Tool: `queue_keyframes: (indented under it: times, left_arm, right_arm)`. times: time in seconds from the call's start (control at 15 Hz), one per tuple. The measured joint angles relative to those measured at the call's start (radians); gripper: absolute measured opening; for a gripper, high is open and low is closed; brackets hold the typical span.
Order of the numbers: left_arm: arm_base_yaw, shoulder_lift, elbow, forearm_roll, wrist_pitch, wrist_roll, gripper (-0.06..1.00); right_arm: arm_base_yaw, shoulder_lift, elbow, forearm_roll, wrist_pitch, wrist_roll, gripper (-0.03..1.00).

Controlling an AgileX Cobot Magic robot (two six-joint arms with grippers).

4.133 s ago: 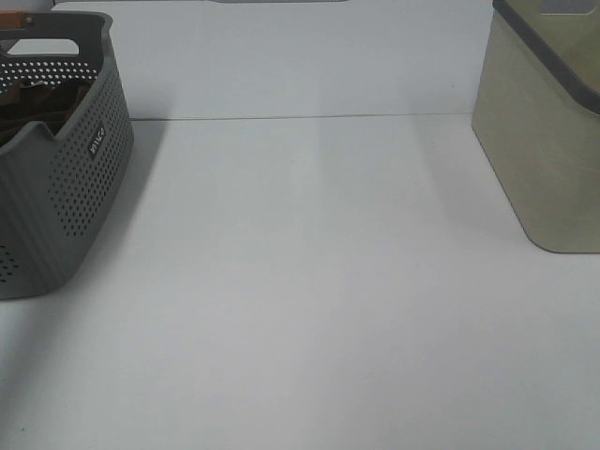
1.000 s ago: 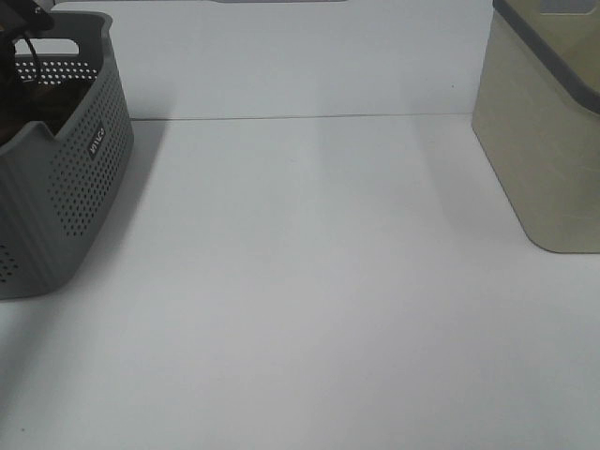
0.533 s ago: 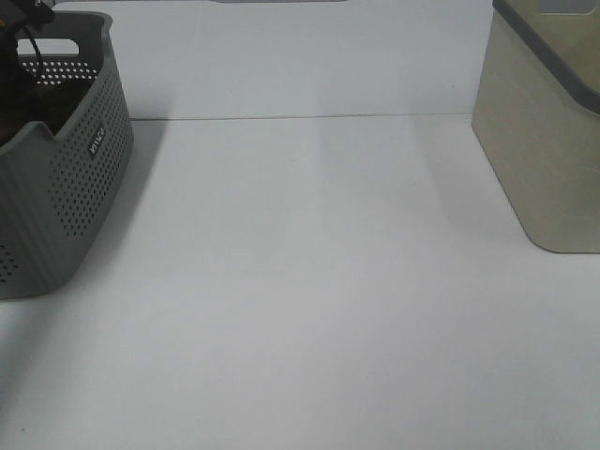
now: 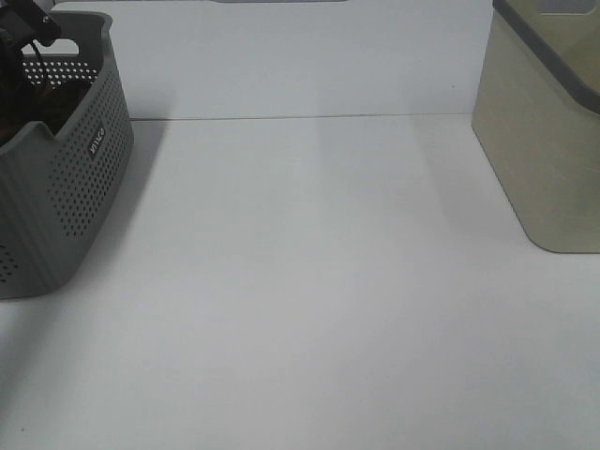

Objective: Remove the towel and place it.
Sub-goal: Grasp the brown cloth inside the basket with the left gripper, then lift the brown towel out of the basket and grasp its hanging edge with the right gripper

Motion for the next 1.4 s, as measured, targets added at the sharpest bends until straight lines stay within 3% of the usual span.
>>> queue_keyframes:
  times: [0.27, 0.4, 0.47, 0.87, 1.07, 1.4]
  left_arm:
    - [0.0, 0.0, 0.0, 0.103, -0.025, -0.126, 0.24]
    - [0.0, 0.0, 0.0, 0.157, -0.027, -0.197, 0.13]
    - [0.0, 0.0, 0.0, 0.167, -0.028, -0.218, 0.01]
    - [0.0, -0.011, 0.0, 0.164, -0.028, -0.237, 0.0]
    - [0.0, -0.099, 0.0, 0.112, -0.056, -0.308, 0.0]
    - [-0.008, -0.261, 0.0, 0.01, -0.084, -0.297, 0.0]
  right_arm:
    - [0.0, 0.0, 0.0, 0.0, 0.0, 0.0, 0.95]
    - [0.0, 0.0, 0.0, 0.0, 0.0, 0.0, 0.95]
    - [0.0, 0.0, 0.0, 0.0, 0.0, 0.0, 0.95]
    - [0.0, 0.0, 0.0, 0.0, 0.0, 0.0, 0.95]
    - [0.0, 0.0, 0.0, 0.0, 0.0, 0.0, 0.95]
    - [0.0, 0.0, 0.0, 0.0, 0.0, 0.0, 0.95]
